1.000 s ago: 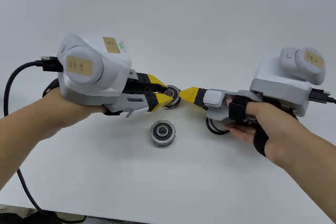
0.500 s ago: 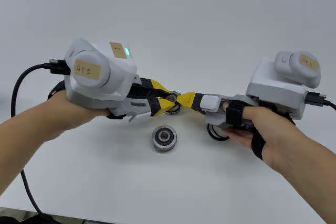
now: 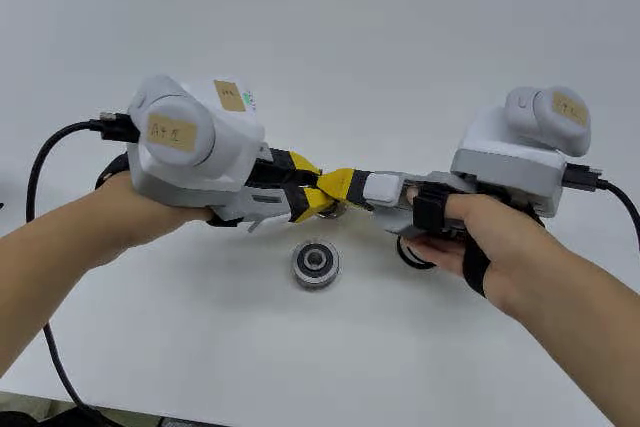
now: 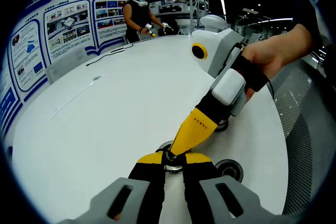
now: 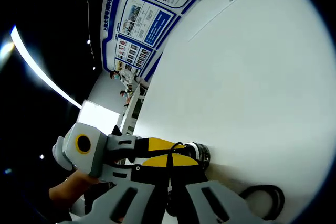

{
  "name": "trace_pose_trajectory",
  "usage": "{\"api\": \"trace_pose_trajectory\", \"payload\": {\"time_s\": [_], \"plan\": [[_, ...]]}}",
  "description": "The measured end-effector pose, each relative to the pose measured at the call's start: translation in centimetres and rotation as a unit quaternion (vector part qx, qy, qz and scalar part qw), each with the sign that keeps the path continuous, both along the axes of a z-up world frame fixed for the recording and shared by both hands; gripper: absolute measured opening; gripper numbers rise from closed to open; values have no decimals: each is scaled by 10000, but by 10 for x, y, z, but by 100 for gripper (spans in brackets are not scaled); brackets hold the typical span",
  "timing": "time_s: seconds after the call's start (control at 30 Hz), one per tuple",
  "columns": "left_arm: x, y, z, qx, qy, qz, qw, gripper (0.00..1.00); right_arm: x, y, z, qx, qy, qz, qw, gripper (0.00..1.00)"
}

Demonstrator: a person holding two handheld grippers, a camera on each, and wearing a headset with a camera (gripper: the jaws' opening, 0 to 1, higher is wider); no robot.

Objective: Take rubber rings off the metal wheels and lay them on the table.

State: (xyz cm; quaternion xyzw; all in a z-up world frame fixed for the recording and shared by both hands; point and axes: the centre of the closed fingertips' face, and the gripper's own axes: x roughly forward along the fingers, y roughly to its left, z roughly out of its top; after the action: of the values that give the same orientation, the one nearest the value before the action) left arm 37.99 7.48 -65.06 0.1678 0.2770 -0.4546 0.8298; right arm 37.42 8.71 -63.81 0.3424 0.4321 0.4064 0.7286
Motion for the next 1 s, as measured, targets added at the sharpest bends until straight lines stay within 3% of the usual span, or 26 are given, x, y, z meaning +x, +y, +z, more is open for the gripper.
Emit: {"api": "trace_pose_trajectory", "payload": {"time_s": [0.3,0.43,0.67,0.77,1.0], "plan": [[0,0,0,32,-16,-8,10000,12,1,-5,3,-16,-21,-91,10000,1],[-1,-1,0,133,-108,-39,9998,13,1,-8,4,-40,-2,-151,9999,1],[-1,0,1,9,-68,54,10000,14,2,-10,3,-39,39,-247,9997,1],[-1,-2,4,82,-167,-36,9998,14,3,-11,3,-40,69,-279,9996,1],[-3,0,11,98,-235,-34,9997,14,3,-12,6,37,122,-411,9991,1]]}}
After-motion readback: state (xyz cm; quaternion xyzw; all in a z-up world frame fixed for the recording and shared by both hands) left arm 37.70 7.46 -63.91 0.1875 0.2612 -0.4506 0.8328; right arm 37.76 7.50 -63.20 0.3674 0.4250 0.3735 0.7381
